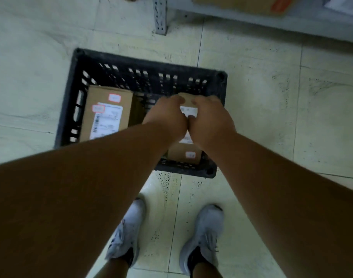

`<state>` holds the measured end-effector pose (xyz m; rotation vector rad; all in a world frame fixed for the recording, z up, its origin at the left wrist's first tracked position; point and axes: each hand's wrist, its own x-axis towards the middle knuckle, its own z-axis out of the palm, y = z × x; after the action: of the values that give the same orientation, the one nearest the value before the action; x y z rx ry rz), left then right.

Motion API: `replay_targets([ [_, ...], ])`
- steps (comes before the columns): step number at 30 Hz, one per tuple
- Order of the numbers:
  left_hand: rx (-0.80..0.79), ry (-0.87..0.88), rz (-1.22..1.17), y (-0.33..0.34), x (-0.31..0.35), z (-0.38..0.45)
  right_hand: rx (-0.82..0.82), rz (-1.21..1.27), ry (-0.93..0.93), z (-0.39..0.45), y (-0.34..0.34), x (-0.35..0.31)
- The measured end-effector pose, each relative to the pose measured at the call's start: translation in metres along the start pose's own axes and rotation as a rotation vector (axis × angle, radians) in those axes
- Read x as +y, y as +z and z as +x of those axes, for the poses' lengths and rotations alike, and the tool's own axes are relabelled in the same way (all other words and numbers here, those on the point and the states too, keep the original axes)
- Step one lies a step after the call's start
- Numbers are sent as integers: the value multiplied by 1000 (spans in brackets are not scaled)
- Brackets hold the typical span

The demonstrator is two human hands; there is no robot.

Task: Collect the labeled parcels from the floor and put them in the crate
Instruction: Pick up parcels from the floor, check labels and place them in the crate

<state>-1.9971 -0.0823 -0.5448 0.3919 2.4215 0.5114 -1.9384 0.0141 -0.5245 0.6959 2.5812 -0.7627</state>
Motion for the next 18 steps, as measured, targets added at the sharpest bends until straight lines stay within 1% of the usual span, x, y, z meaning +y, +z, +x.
replay_targets([
  [3,139,120,-140,-73,52,-58,164,69,-28,-41,-77,-34],
  [7,217,256,-163,-180,129,-142,304,106,22,-126,-196,-81],
  [10,249,369,-229,-240,193,-216,408,154,69,-205,-280,-104],
  [14,195,538,-262,-288,273,-304,602,209,138,-304,-369,-107],
  [18,162,758,-201,-303,328,-371,815,263,233,-383,-417,-86],
])
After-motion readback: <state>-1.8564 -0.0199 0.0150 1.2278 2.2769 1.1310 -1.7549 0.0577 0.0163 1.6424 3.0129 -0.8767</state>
